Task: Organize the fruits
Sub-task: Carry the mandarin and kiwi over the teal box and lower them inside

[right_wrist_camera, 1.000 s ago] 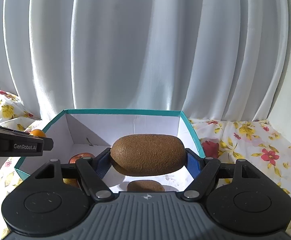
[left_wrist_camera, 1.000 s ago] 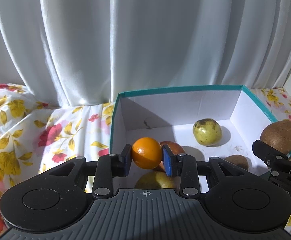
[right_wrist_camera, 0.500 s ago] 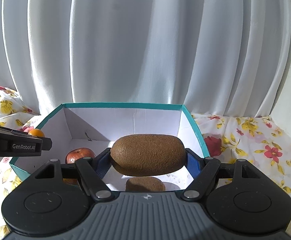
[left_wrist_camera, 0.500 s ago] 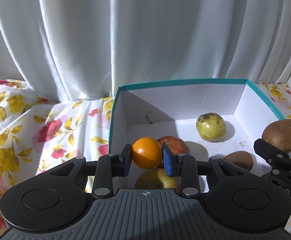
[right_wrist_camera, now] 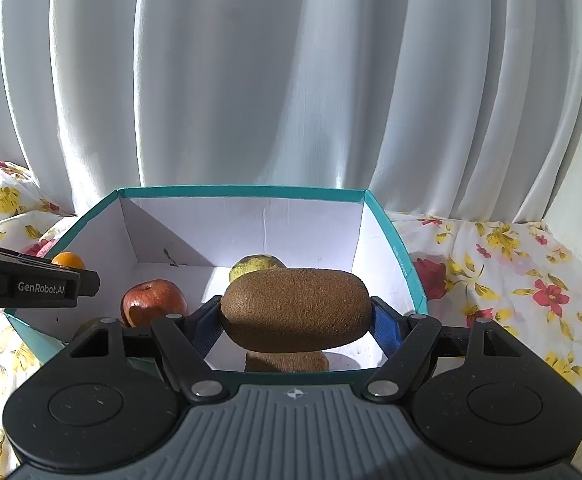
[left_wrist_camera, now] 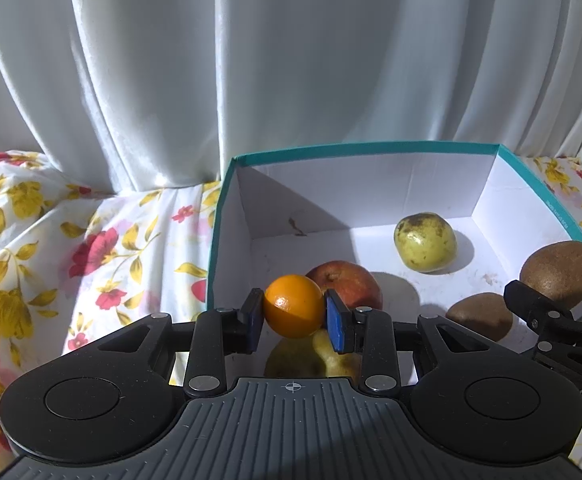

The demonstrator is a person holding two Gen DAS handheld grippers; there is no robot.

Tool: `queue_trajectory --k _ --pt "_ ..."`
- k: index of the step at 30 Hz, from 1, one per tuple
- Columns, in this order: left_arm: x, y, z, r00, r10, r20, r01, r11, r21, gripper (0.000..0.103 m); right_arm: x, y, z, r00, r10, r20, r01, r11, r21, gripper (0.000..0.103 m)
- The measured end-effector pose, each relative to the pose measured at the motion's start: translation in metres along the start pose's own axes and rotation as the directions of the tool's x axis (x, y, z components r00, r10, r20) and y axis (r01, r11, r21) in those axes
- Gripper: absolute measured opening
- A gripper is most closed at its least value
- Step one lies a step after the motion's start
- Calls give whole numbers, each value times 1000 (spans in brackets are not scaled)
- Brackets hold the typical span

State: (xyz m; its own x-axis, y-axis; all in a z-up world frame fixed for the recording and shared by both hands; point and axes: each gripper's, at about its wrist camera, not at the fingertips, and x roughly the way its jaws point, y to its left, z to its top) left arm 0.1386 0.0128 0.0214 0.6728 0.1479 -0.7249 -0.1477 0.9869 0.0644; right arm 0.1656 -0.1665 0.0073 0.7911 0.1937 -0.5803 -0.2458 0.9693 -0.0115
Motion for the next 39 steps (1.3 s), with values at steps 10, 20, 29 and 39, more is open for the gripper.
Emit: queue_trajectory --k 10,20,29,39 --pt "6 -2 -2 1000 -3 -17 3 1000 9 36 7 -1 -3 1000 -1 -22 1 1000 -1 76" --pt "12 -5 -5 999 -1 -36 1 1000 14 36 11 -2 -6 1000 1 -28 -2 1000 -4 76" --pt "14 -7 -6 999 -1 -46 2 1000 17 36 12 -1 -7 1000 3 -26 -3 1000 -2 76" --pt "17 -7 -7 998 -3 -57 4 1000 18 36 12 -1 -7 1000 2 -27 -2 1000 -2 76"
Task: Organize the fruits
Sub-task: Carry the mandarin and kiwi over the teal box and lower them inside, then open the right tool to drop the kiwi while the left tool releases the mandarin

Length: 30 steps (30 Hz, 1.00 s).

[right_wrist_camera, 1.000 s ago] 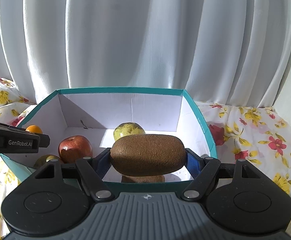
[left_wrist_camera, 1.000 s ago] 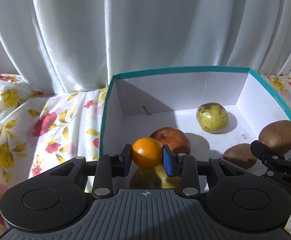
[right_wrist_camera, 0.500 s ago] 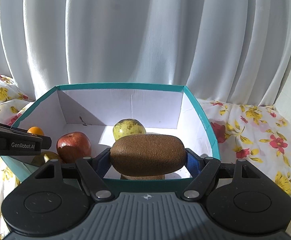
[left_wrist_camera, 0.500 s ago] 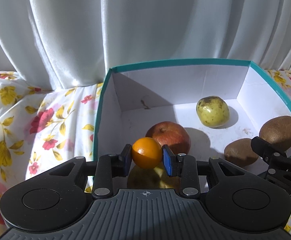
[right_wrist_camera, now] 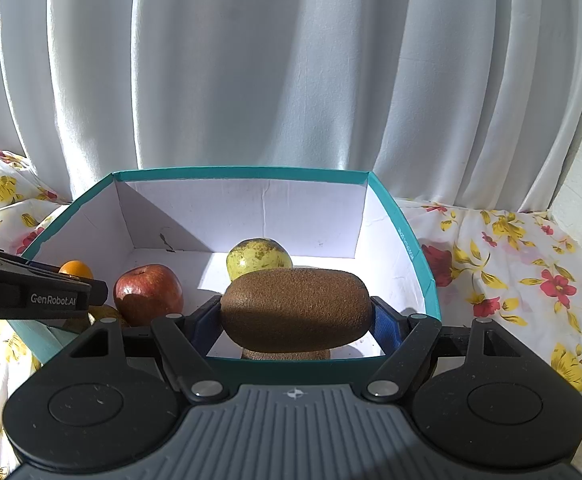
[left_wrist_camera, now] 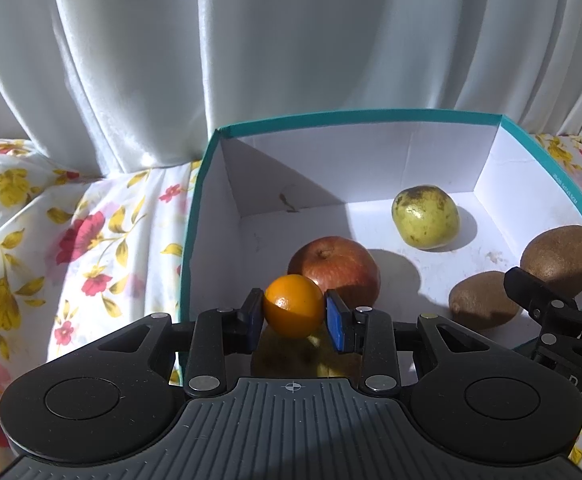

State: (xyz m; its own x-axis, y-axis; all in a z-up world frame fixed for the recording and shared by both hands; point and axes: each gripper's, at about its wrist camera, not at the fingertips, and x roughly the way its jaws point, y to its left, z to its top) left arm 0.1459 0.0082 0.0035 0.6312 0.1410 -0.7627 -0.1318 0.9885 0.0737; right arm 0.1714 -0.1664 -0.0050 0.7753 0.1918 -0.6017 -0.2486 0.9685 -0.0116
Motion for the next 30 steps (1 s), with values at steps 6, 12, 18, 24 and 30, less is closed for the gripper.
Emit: queue_trajectory --k 6,12,18,24,30 --pt "2 0 0 1000 0 -6 0 1000 0 36 0 0 1 1000 0 1 0 1000 1 76" --pt "2 0 -1 1000 3 -5 -3 1000 5 36 0 -1 2 1000 0 0 0 1000 2 76" --pt "1 0 0 1000 3 -5 -3 1000 5 36 0 -1 2 1000 0 0 0 1000 2 76" --pt "2 0 0 1000 1 -3 -1 1000 7 38 0 -2 2 1000 1 -1 -1 1000 2 77" --pt "-8 2 -1 999 -26 44 27 1000 -5 59 -3 0 4 1000 -10 29 10 1000 7 78"
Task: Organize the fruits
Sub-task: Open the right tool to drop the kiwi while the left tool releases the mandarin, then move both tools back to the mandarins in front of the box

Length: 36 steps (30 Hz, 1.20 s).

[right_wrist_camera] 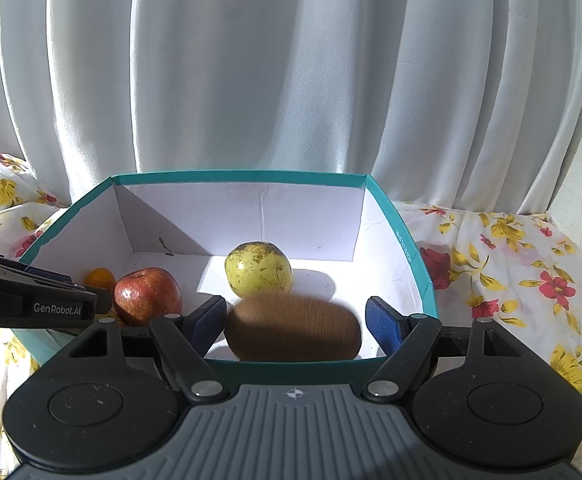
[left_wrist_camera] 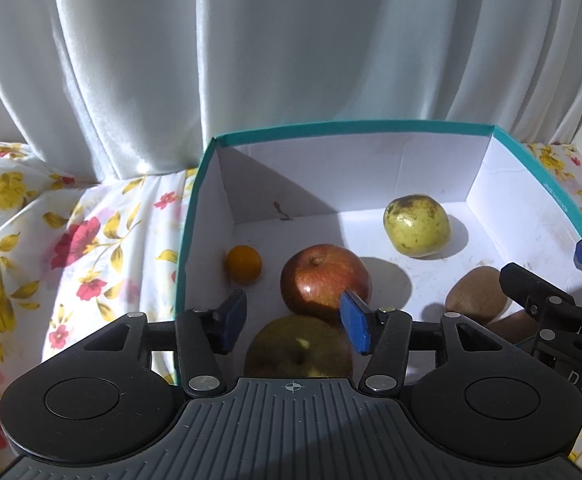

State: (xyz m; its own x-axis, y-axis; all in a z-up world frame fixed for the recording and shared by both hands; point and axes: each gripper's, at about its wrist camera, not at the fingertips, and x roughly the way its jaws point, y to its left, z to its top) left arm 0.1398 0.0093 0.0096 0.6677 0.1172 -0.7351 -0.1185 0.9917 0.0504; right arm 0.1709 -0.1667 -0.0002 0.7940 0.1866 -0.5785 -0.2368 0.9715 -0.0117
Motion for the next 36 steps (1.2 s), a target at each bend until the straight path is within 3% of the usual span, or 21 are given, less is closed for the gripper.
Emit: queue_trajectory --k 3,8,14,16,18,23,26,36 --pt "-8 2 0 1000 -4 30 4 1000 2 69 -6 -1 2 1000 -3 29 3 1000 11 85" --pt "-23 5 -4 998 -2 59 1 1000 13 69 -22 -2 1 996 4 85 -6 1000 23 98" --pt "-45 14 -21 996 -36 76 34 999 18 69 -49 3 -10 988 -10 157 8 1000 13 99" --pt "-58 15 -31 992 -45 116 42 999 31 70 -60 5 -15 983 -13 183 10 1000 17 99" --pt "-70 15 -40 990 -38 139 30 998 62 75 -71 9 -22 977 -25 210 22 1000 16 103" --pt "-89 26 -67 975 -117 188 103 991 83 75 -87 22 -41 985 -18 172 25 999 -39 103" --pt "-91 30 -85 976 -143 166 128 987 100 75 -99 26 -51 988 -1 156 5 1000 -22 103" --pt "-89 22 -132 976 -213 45 202 962 185 71 -123 49 -89 996 -44 75 47 998 -39 103"
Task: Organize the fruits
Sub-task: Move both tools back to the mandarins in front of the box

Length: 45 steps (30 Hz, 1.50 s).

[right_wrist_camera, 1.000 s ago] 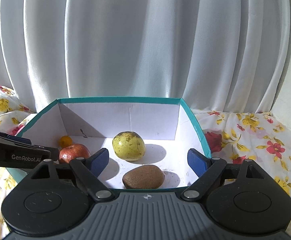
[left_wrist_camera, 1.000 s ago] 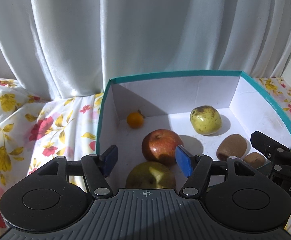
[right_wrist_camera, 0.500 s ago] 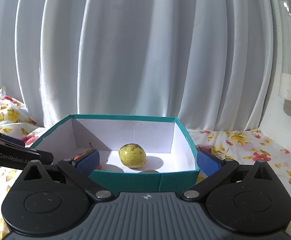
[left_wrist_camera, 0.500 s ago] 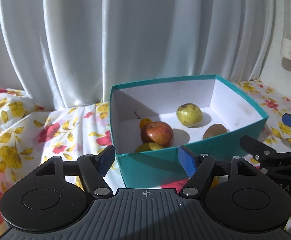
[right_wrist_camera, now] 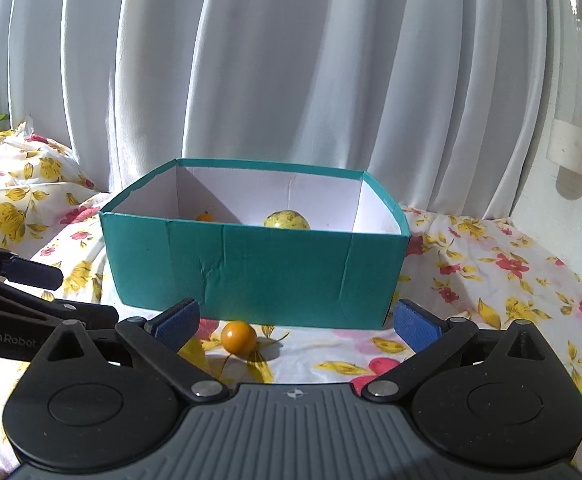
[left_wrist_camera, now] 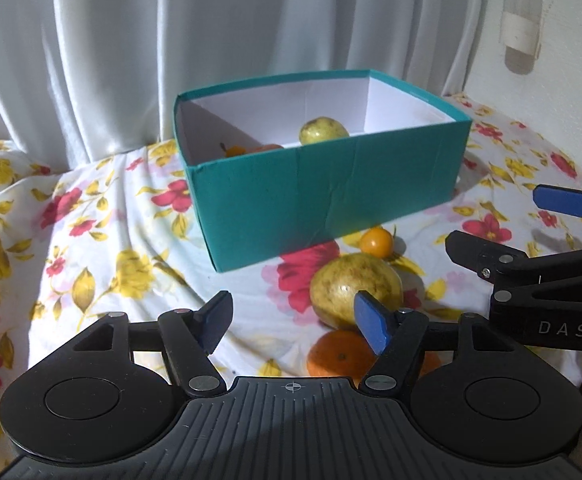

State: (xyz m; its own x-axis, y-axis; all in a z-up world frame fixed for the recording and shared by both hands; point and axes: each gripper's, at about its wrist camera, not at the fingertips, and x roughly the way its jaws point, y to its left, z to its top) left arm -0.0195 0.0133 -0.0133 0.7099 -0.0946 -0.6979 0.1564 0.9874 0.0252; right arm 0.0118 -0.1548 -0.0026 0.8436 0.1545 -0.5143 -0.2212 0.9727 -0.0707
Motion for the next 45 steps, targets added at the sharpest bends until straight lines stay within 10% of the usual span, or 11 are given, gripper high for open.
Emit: queue_trajectory --k 19,45 --pt "23 -2 -21 993 -107 -54 109 994 33 69 -15 26 -36 986 52 -157 -49 999 22 63" --pt "23 0 -25 988 -148 -47 149 989 15 63 -8 33 -51 949 217 -229 -227 974 -15 61"
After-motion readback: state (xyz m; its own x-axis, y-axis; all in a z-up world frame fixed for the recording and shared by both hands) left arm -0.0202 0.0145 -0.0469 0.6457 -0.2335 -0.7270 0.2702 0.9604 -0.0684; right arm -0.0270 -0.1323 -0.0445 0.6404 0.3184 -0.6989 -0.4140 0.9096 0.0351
